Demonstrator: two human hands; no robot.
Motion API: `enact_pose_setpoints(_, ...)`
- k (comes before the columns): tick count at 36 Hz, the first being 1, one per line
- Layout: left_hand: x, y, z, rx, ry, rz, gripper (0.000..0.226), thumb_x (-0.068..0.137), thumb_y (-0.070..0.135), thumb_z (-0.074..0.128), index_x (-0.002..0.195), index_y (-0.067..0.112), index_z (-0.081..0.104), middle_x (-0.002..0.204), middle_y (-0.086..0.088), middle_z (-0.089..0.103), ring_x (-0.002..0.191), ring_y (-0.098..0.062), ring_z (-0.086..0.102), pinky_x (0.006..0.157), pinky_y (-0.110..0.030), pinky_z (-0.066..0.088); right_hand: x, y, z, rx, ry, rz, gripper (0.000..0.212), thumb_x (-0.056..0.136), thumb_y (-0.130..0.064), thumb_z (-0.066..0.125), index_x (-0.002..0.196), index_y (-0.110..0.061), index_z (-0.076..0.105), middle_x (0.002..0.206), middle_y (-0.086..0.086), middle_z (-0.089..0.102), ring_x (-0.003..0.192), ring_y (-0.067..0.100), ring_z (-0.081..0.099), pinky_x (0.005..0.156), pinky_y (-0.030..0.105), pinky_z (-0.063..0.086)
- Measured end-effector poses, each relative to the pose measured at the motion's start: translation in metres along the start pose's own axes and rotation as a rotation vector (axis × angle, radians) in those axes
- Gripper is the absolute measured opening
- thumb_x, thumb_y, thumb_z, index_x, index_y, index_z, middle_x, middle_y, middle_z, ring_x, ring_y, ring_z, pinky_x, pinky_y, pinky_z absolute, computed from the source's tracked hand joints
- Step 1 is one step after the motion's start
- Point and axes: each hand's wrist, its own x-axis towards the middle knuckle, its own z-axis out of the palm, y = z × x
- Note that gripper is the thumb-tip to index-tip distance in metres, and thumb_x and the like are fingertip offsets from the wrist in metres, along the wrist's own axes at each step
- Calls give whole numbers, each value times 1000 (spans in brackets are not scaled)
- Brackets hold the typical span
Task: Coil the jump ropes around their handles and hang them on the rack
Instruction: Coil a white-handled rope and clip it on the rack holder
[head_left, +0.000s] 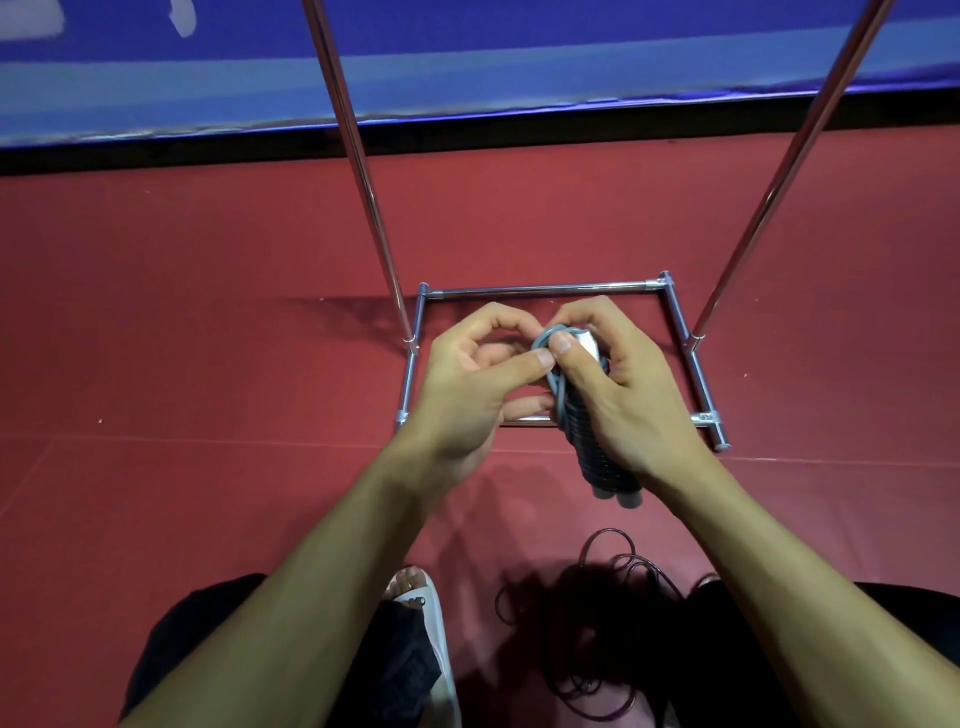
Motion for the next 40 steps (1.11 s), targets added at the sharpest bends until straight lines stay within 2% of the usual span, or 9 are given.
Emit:
enact_pose_setpoints(6, 5, 8, -9, -121, -111, -207, 10, 82, 16, 66, 84, 10, 58, 84, -9, 65, 84, -24, 62, 78, -45, 59, -1, -1, -5, 24, -78, 6, 7, 96, -31, 51, 91, -35, 53, 74, -13, 60, 57, 7, 51, 58, 31, 47)
enact_pose_setpoints(11, 7, 9, -12, -134, -200, -284, 9, 80, 11, 64, 73, 12, 60, 64, -3, 54, 60, -10, 50, 69, -37, 60, -4, -4, -7, 106, -141, -4, 12, 100, -19, 52, 91, -27, 53, 71, -18, 61, 55, -1, 59, 52, 14, 42)
enact_pose_setpoints(16, 11, 8, -19, -180, -235, -391, 9, 77, 8, 63, 78, 12, 55, 68, -2, 57, 49, -4, 44, 70, -33, 60, -3, 0, -7, 111, -206, -5, 4, 95, -25, 54, 93, -28, 55, 77, -9, 59, 62, 8, 53, 61, 27, 44)
enact_pose_setpoints(19, 11, 8, -20, -207, -243, -400, 8, 76, 7, 61, 74, 13, 55, 66, -1, 56, 49, -5, 44, 70, -33, 60, -4, -5, -8, 220, -226, 10, 4, 98, -19, 56, 95, -17, 54, 75, -11, 60, 60, 2, 57, 59, 18, 46)
enact_pose_setpoints(21, 12, 8, -20, -224, -270, -400, 12, 75, 6, 60, 67, 15, 60, 67, -2, 59, 54, -8, 51, 70, -31, 60, -5, -8, -7, 266, -230, 20, 13, 96, -25, 60, 93, -14, 52, 71, 2, 59, 56, 8, 56, 54, 21, 46)
enact_pose_setpoints(23, 13, 7, -22, -221, -286, -403, 17, 74, 5, 60, 63, 17, 62, 75, -6, 61, 69, -15, 60, 74, -33, 60, -6, -8, -5, 235, -223, 36, 22, 89, -37, 61, 91, -18, 51, 68, 12, 55, 54, 18, 52, 50, 36, 45)
enact_pose_setpoints(29, 16, 9, -21, -184, -275, -375, 15, 75, 1, 60, 75, 14, 55, 83, -10, 57, 85, -24, 53, 81, -38, 53, -7, -8, 5, 273, -65, 67, 17, 91, -17, 62, 78, -18, 51, 58, 3, 54, 49, 20, 45, 44, 34, 39)
enact_pose_setpoints(35, 17, 14, -24, -123, -230, -334, 24, 70, -3, 58, 76, 16, 45, 65, -4, 57, 63, -16, 53, 66, -27, 43, -6, -3, 9, -38, -53, 21, 20, 86, -47, 54, 78, -29, 49, 57, -5, 54, 50, 10, 42, 50, 31, 39)
enact_pose_setpoints(40, 18, 20, -28, -102, -219, -334, 29, 71, -6, 55, 75, 17, 38, 58, -1, 56, 56, -13, 51, 61, -26, 44, -4, 0, 7, -221, -52, -71, 24, 92, -35, 64, 78, -21, 50, 57, -12, 53, 53, 15, 39, 48, 19, 30)
